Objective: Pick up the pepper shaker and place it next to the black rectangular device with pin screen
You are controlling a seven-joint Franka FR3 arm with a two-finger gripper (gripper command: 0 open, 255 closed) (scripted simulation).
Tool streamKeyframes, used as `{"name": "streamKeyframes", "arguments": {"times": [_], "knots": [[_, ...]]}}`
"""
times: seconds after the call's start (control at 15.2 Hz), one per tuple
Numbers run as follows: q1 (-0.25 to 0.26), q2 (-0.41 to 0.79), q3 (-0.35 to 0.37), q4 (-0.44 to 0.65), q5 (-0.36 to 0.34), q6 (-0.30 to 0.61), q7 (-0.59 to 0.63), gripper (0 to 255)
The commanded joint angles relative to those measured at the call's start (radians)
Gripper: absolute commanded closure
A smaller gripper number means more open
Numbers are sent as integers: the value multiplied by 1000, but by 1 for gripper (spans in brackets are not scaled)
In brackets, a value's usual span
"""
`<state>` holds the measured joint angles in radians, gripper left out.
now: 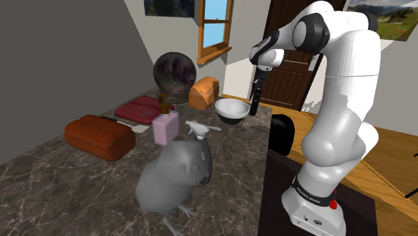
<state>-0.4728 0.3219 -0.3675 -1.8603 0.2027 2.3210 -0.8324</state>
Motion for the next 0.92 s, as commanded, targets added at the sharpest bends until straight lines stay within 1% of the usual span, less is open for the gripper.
{"name": "streamKeyframes", "arguments": {"times": [0.0, 0.07, 0.4, 0.66, 0.86], "knots": [[0, 0, 0, 0, 0, 0, 0, 255], [0, 0, 0, 0, 0, 0, 0, 0], [0, 0, 0, 0, 0, 0, 0, 0], [13, -78, -16, 24, -43, -96, 27, 0], [13, -78, -16, 24, -43, -96, 27, 0]]}}
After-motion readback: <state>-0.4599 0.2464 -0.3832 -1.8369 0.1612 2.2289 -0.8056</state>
